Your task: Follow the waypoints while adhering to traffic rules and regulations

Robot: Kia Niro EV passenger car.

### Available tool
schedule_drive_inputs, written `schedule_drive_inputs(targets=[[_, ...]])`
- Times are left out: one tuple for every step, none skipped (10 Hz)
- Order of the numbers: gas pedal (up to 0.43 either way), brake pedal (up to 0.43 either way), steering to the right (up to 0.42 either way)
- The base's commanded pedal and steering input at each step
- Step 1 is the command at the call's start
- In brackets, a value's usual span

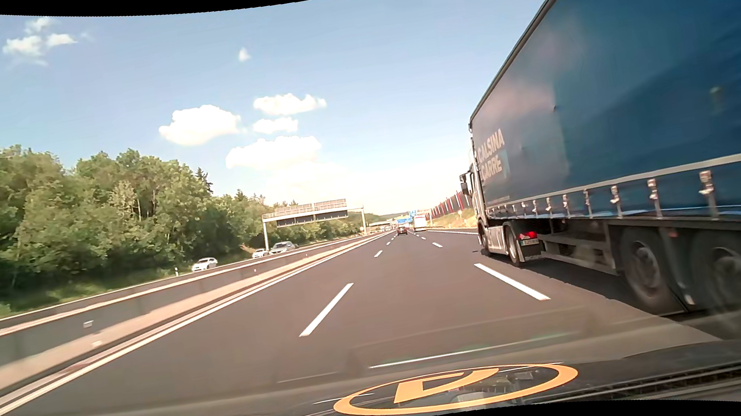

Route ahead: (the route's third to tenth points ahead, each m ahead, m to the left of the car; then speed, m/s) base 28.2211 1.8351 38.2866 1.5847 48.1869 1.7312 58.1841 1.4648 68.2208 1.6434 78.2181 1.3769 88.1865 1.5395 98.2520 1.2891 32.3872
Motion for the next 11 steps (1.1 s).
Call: schedule_drive_inputs(targets=[[0.409, 0.000, 0.001], [0.429, 0.000, 0.001], [0.429, 0.000, 0.001], [0.429, 0.000, 0.001], [0.429, 0.000, 0.001], [0.429, 0.000, 0.001], [0.429, 0.000, 0.001], [0.409, 0.000, 0.001], [0.409, 0.000, 0.000], [0.409, 0.000, 0.000], [0.409, 0.000, 0.000]])
